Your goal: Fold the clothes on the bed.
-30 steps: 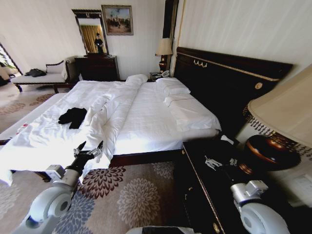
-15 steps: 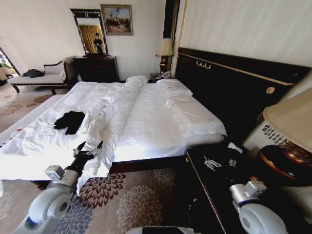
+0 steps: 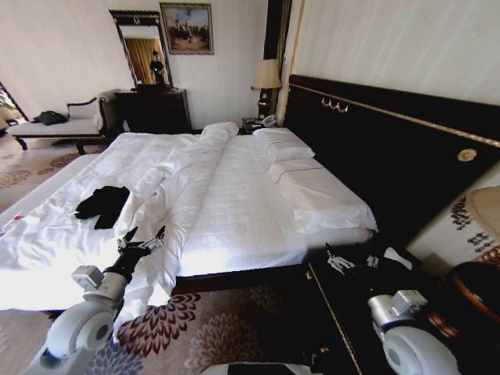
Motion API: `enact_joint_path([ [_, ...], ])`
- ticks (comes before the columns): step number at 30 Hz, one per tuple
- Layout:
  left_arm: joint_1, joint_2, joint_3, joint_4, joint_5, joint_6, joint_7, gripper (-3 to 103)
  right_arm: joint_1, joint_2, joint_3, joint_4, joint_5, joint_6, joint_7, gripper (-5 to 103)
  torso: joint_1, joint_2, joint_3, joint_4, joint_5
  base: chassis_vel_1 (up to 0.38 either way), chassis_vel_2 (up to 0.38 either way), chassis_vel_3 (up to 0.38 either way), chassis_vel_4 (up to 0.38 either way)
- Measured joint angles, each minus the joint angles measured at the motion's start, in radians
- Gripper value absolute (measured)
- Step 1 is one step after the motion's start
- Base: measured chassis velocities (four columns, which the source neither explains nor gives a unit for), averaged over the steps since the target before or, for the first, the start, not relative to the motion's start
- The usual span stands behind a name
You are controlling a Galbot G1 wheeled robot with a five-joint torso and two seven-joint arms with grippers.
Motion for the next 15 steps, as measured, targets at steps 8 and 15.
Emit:
enact_joint_path([
  [8, -0.001, 0.001, 0.001, 0.004, 0.012, -0.004, 0.005, 100, 0.005, 0.003, -0.007, -0.005, -0.001, 0.000, 0.000, 100, 0.000, 0.000, 0.000, -0.0001, 0.0001, -0.159, 0.168, 0.150, -0.155],
  [15, 0.000, 0.000, 0.001, 0.006, 0.016, -0.005, 0.006, 100, 0.008, 0.004, -0.011, -0.006, -0.001, 0.001, 0.007, 100, 0.000, 0.000, 0.000, -0.0001, 0.0002, -0.172, 0.164, 0.176, -0.166],
])
